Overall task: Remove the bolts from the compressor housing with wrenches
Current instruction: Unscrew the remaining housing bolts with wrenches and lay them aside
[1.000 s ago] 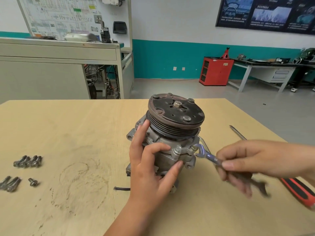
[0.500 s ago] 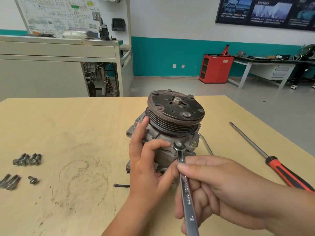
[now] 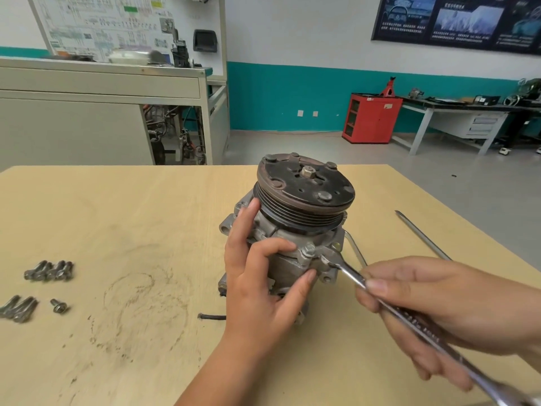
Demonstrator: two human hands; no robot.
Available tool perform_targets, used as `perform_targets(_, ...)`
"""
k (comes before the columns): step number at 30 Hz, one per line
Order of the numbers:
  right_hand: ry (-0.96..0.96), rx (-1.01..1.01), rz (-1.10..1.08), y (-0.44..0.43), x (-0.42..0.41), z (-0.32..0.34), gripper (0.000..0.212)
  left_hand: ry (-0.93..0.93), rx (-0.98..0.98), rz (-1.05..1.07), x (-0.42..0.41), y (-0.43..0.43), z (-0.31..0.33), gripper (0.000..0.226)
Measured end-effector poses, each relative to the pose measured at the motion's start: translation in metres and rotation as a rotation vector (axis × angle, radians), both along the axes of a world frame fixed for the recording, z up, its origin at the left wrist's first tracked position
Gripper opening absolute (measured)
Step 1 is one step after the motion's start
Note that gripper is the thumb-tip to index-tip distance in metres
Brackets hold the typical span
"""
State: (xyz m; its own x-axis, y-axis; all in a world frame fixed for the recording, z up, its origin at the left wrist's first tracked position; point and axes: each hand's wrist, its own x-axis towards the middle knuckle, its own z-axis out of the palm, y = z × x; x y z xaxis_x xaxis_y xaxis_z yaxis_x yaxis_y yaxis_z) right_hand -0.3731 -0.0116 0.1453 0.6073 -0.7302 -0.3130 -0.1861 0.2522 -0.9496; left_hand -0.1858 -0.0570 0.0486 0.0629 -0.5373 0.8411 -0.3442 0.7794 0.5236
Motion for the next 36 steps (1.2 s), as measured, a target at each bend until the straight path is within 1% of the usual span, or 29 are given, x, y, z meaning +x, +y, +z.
perform_targets(2,-0.041,0.028,0.010,0.001,0.011,-0.003,0.021,0.005,0.008,-0.007,0.000,0.001,0.001,0.032)
perform_targets(4,-0.038,0.039,-0.016,0.004,0.021,-0.001,0.021,0.006,0.006,-0.017,0.000,0.001,0.001,0.032)
perform_targets(9,0.014,0.000,-0.171,0.008,0.035,0.001,0.031,0.015,0.011,-0.016,-0.001,0.000,-0.001,0.034)
perform_targets(15,0.009,0.003,-0.173,0.013,0.037,-0.001,0.034,0.007,0.012,0.002,-0.001,0.001,0.000,0.033)
perform_targets(21,0.031,0.018,-0.124,0.012,0.038,0.000,0.030,0.017,0.022,-0.003,-0.001,0.001,0.001,0.031)
perform_targets(24,0.107,-0.006,-0.085,0.008,0.033,0.002,0.030,0.018,0.026,0.003,-0.002,0.002,0.002,0.031)
perform_targets(28,0.243,-0.080,-0.036,-0.002,0.024,0.006,0.023,0.011,0.012,0.002,-0.002,0.002,0.001,0.032)
perform_targets(33,0.387,-0.111,0.059,-0.011,0.019,0.016,0.026,0.013,0.012,-0.003,-0.003,0.001,0.001,0.031)
perform_targets(34,0.448,-0.162,0.057,-0.014,0.018,0.018,0.028,0.010,0.016,-0.001,-0.002,0.001,0.001,0.031)
perform_targets(36,0.682,-0.406,0.042,-0.024,0.007,0.023,0.034,0.007,0.024,-0.001,-0.001,0.001,0.000,0.031)
